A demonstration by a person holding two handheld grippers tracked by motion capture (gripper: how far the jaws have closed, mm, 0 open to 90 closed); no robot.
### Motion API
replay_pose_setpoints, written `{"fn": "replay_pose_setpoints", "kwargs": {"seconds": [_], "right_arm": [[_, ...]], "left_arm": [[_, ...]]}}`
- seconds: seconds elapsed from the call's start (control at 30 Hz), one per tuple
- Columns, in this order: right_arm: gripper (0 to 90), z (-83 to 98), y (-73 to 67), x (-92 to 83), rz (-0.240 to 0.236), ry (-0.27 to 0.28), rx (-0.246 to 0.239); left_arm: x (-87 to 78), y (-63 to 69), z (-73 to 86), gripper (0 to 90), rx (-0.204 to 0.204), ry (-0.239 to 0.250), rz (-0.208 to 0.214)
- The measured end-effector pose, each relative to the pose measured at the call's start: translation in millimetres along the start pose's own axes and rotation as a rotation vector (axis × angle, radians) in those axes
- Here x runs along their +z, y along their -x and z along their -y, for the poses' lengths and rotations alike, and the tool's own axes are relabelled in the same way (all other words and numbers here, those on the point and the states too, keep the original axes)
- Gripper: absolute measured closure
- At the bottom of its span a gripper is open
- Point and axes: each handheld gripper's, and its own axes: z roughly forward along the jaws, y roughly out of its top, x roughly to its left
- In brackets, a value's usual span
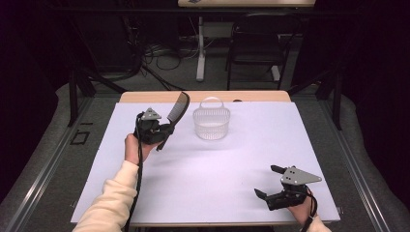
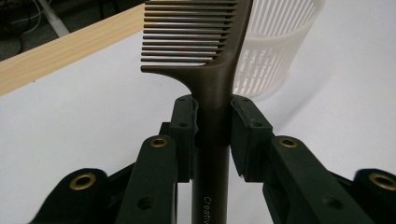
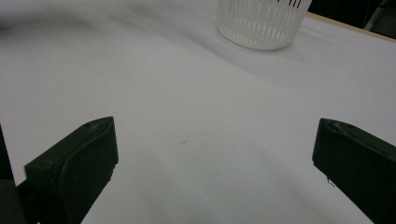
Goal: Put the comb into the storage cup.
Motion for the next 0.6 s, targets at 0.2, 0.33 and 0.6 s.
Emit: {"fn": "replay_pose_setpoints", "kwargs": {"seconds": [0.2, 0.33, 0.6], "right_arm": [[0.0, -0.1, 0.2, 0.1, 0.001, 0.001, -0.003], [0.0, -0.2, 0.0, 0.2, 0.001, 0.001, -0.002], [0.0, -0.1, -0.1, 0.0, 0.002, 0.001, 0.0]], "left_arm": [[-1.8, -0.3, -4.8, 72.0, 0.004, 0.002, -0.004], [-3.6, -0.6, -9.2, 72.0, 0.014, 0.005, -0.006], [-3.9, -1.3, -15.9, 72.0, 0.019, 0.007, -0.012]]}}
